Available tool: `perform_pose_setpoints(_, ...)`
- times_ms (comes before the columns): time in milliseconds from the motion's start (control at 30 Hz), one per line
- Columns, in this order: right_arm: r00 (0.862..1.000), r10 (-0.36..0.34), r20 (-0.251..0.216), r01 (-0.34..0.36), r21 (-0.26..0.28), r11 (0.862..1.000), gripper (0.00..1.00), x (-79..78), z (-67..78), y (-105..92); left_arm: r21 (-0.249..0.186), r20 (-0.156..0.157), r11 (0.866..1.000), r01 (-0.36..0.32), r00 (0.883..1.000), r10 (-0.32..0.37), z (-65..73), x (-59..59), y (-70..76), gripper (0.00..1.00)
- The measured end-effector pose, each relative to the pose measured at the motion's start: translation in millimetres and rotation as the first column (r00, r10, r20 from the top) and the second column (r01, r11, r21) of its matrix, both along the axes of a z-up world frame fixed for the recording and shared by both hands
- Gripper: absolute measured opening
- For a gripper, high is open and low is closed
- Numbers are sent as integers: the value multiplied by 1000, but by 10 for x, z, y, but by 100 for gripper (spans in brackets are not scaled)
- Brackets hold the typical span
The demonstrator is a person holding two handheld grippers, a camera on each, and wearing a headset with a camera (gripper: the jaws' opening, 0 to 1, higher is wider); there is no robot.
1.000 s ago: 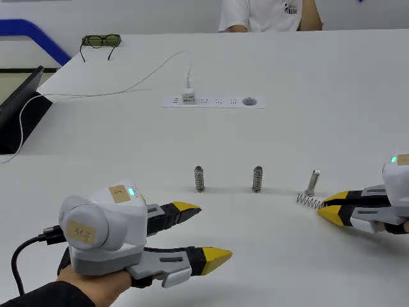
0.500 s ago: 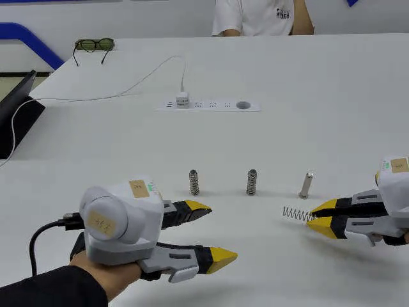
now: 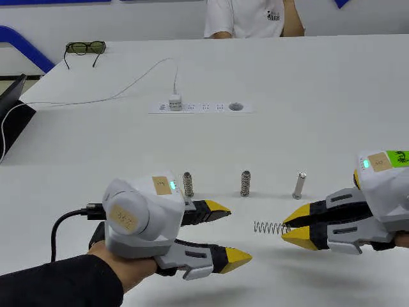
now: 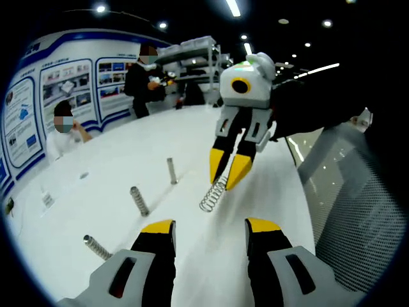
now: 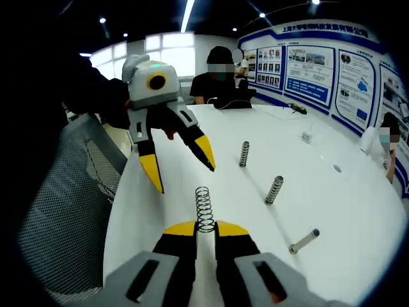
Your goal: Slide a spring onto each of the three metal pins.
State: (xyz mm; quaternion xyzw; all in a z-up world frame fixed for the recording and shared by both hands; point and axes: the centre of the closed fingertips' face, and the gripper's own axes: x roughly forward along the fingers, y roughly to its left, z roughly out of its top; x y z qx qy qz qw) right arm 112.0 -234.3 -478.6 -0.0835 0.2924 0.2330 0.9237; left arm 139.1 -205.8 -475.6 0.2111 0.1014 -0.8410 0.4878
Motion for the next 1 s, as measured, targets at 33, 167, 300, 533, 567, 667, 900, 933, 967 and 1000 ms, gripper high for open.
perform_pose_setpoints(33, 1000, 6, 1, -6, -1, 1000, 11, 3, 5, 18, -4, 3, 1000, 8, 1000, -8, 3, -17, -1, 43)
perform_pose_setpoints(167, 999, 33, 0, -33, -2, 999, 11, 1, 20, 86, -6, 16, 999, 32, 999, -32, -2, -65, 8, 39)
perform_pose_setpoints(300, 998, 62, -11, -62, -5, 998, 11, -13, 7, 147, -16, 33, 998, 63, 998, -62, 3, -118, 14, 34)
perform_pose_setpoints(533, 996, 93, -18, -93, -1, 996, 11, -35, 1, 219, -20, 59, 994, 107, 993, -106, -11, -195, 26, 24)
perform_pose_setpoints(567, 995, 96, -17, -96, -1, 995, 11, -36, 4, 226, -19, 62, 994, 111, 992, -110, -16, -202, 29, 22)
perform_pose_setpoints(667, 995, 103, -12, -103, 2, 995, 11, -33, 25, 248, -18, 74, 993, 120, 990, -119, -30, -216, 32, 18)
perform_pose_setpoints(900, 993, 117, -5, -117, 6, 993, 11, -25, 72, 309, -16, 90, 993, 115, 989, -113, -42, -202, 31, 12)
perform_pose_setpoints(933, 993, 118, -4, -118, 6, 993, 11, -25, 79, 313, -15, 92, 993, 115, 989, -113, -44, -202, 32, 12)
perform_pose_setpoints(967, 993, 121, 1, -121, 5, 993, 11, -20, 98, 320, -14, 94, 993, 115, 989, -113, -46, -201, 37, 12)
perform_pose_setpoints(1000, 993, 122, 4, -122, 5, 992, 11, -17, 110, 325, -13, 95, 993, 114, 989, -113, -47, -201, 38, 12)
